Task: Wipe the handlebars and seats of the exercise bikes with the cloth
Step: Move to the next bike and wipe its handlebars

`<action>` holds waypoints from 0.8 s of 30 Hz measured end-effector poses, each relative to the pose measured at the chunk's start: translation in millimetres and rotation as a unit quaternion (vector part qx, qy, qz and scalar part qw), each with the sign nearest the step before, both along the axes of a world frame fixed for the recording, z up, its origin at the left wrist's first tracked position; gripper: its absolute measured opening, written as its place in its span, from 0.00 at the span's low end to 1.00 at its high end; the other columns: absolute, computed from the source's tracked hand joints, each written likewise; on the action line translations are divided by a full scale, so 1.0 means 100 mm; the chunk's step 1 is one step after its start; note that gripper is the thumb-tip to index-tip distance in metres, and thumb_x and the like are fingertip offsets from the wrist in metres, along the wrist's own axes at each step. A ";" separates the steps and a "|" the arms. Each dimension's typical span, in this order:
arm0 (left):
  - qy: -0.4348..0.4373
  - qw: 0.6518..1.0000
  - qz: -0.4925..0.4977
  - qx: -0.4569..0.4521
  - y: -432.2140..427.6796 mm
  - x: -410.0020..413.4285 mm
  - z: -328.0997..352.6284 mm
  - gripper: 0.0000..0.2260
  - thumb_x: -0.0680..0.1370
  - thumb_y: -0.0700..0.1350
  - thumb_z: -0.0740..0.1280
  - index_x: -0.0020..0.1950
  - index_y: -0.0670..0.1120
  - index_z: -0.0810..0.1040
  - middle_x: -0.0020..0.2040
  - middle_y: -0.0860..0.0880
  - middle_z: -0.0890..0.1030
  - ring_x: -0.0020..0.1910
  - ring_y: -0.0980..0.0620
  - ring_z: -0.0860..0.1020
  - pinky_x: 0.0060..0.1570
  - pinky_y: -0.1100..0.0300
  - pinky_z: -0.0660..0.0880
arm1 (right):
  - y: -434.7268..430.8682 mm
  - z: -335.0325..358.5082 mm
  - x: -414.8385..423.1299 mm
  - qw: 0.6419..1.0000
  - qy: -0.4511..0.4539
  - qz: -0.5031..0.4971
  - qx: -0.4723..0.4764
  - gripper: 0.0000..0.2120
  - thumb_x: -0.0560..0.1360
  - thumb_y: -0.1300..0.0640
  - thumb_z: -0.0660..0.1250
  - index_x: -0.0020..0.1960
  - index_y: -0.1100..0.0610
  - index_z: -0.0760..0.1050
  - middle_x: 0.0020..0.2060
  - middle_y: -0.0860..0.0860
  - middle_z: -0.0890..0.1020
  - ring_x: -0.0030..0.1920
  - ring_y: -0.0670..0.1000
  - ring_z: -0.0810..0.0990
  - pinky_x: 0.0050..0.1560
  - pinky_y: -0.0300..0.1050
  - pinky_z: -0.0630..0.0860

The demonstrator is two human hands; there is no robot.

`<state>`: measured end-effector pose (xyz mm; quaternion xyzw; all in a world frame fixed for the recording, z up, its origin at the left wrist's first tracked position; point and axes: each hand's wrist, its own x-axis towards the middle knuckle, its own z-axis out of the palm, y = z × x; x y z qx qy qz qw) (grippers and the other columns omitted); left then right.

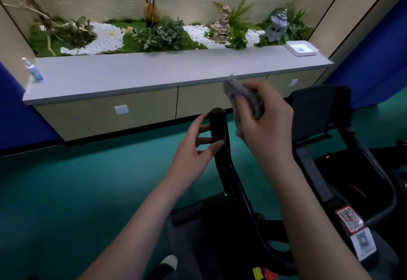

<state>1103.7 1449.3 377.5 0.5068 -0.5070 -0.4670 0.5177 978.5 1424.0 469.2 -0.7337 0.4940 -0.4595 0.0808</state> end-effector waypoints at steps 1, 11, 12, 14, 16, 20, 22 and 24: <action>0.015 1.000 0.001 0.002 -0.01 -0.01 0.00 0.27 0.75 0.41 0.70 0.71 0.56 0.65 0.61 0.51 0.76 0.52 0.55 0.80 0.53 0.49 0.78 | -0.10 0.01 0.05 0.999 0.031 0.009 0.014 0.06 0.78 0.57 0.65 0.52 0.57 0.77 0.40 0.48 0.79 0.37 0.48 0.77 0.38 0.48 0.75; 0.072 0.997 -0.002 0.011 -0.04 0.02 0.01 0.28 0.72 0.35 0.71 0.68 0.54 0.67 0.56 0.53 0.78 0.48 0.55 0.80 0.46 0.59 0.79 | -0.16 -0.01 0.03 0.971 0.184 0.115 0.097 0.12 0.75 0.63 0.66 0.56 0.56 0.80 0.49 0.49 0.82 0.51 0.51 0.79 0.51 0.50 0.76; 0.075 0.997 -0.001 0.010 -0.04 0.02 0.00 0.29 0.72 0.34 0.71 0.67 0.55 0.67 0.56 0.52 0.78 0.48 0.56 0.80 0.46 0.58 0.79 | -0.21 0.03 0.06 0.965 0.211 0.115 0.104 0.11 0.75 0.62 0.65 0.56 0.55 0.79 0.48 0.50 0.82 0.50 0.52 0.79 0.49 0.51 0.76; 0.084 0.996 -0.002 0.010 -0.05 0.03 -0.02 0.29 0.72 0.33 0.71 0.64 0.59 0.67 0.55 0.53 0.78 0.46 0.58 0.80 0.46 0.57 0.79 | -0.37 0.13 0.17 0.941 0.278 0.122 0.150 0.09 0.76 0.60 0.63 0.53 0.53 0.79 0.43 0.50 0.82 0.46 0.53 0.78 0.45 0.51 0.76; 0.096 0.995 -0.004 0.011 -0.06 0.04 -0.04 0.29 0.72 0.32 0.71 0.63 0.58 0.68 0.55 0.54 0.79 0.45 0.59 0.80 0.46 0.56 0.79 | -0.59 0.24 0.28 0.909 0.313 0.133 0.240 0.07 0.75 0.59 0.63 0.49 0.54 0.79 0.37 0.49 0.80 0.42 0.53 0.78 0.41 0.44 0.76; 0.120 0.993 -0.004 0.006 -0.06 0.03 -0.08 0.27 0.71 0.32 0.71 0.62 0.58 0.70 0.53 0.52 0.80 0.44 0.58 0.80 0.45 0.59 0.79 | -0.78 0.26 0.25 0.896 0.274 0.111 0.333 0.07 0.75 0.58 0.64 0.44 0.61 0.77 0.34 0.51 0.78 0.40 0.52 0.76 0.36 0.40 0.69; 0.124 0.992 -0.010 0.001 -0.07 0.03 -0.08 0.27 0.71 0.32 0.72 0.61 0.58 0.71 0.53 0.52 0.81 0.44 0.58 0.80 0.45 0.58 0.79 | -0.62 0.10 0.17 0.938 0.205 0.057 0.275 0.07 0.75 0.58 0.63 0.41 0.60 0.76 0.30 0.50 0.76 0.36 0.52 0.74 0.33 0.42 0.66; 0.124 0.992 -0.015 -0.003 -0.09 0.04 -0.09 0.27 0.71 0.32 0.72 0.60 0.60 0.72 0.52 0.53 0.81 0.44 0.58 0.80 0.45 0.57 0.79 | -0.34 -0.09 0.16 0.977 0.121 -0.006 0.173 0.06 0.76 0.59 0.63 0.42 0.58 0.78 0.29 0.48 0.76 0.32 0.51 0.73 0.32 0.43 0.65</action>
